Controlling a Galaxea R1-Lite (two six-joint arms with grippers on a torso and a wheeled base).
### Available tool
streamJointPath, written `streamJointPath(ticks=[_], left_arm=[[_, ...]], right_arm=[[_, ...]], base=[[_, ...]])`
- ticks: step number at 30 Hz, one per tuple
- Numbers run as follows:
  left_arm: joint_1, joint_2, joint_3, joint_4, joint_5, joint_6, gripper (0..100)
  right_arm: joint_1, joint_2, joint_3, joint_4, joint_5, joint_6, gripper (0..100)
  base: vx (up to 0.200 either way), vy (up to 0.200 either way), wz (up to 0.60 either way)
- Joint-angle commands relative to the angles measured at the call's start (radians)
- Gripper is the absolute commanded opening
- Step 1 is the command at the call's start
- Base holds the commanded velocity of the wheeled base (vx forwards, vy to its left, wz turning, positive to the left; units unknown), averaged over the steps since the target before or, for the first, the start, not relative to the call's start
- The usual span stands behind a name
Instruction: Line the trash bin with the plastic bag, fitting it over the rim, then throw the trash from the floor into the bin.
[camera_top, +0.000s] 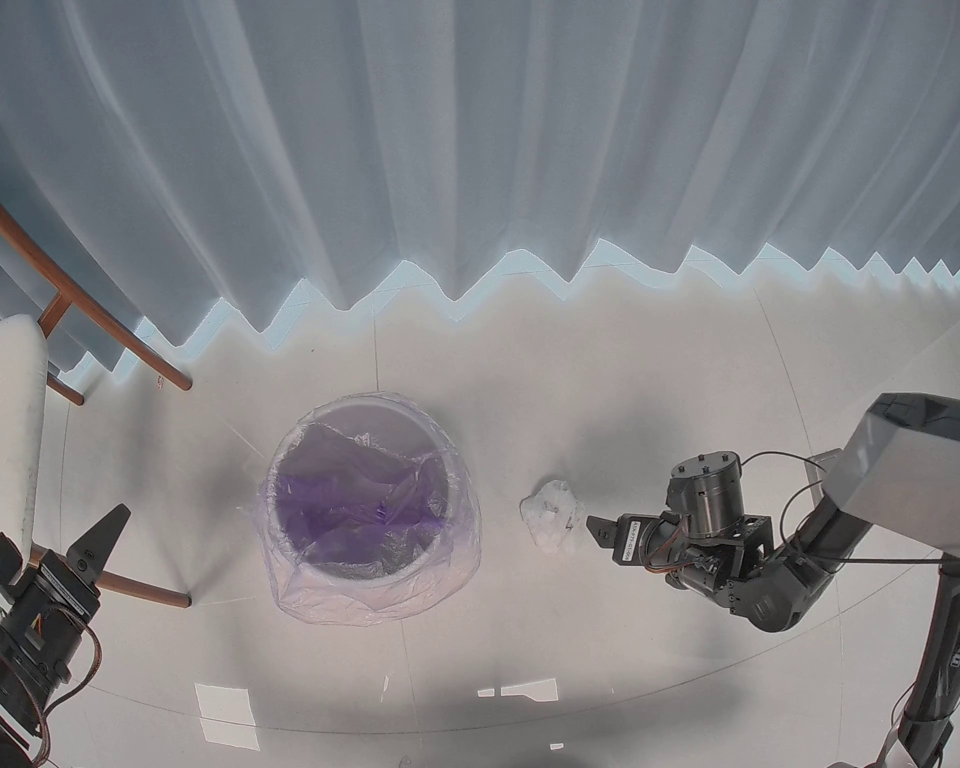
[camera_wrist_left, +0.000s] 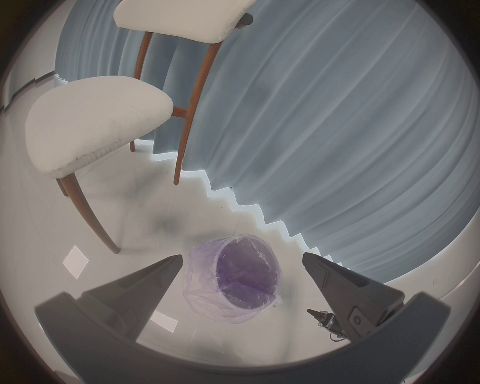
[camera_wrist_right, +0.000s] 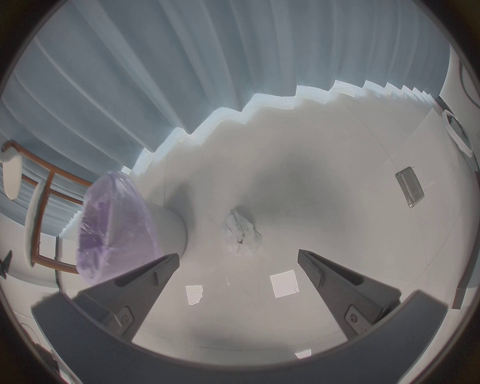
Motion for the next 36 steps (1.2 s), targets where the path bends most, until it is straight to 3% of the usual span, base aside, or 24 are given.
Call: streamJointPath(ticks=[1,13,20,36], left_arm=[[0.017,-0.014,0.018,0.035,0.004,-0.001,100],[0.052,-0.012,0.018,0.064,0.03,-0.029,100],[0.13,-0.03,0.018,0.05,0.052,-0.044,100],[0.145,-0.058,0.018,0.058,0.08,-0.067,100]], right_arm=[[-0.033,0.179,-0.119,-0.008,0.0,-0.021,100],[-0.037,0.337,-0.304,-0.011,0.0,-0.093,100],[-0.028,0.43,-0.461,-0.008,0.001,-0.095,100],[-0.039,0.519,-0.651,0.113,0.0,-0.11,100]], base=[[0.0,0.0,0.0],[0.0,0.0,0.0],[0.0,0.0,0.0],[0.0,0.0,0.0]])
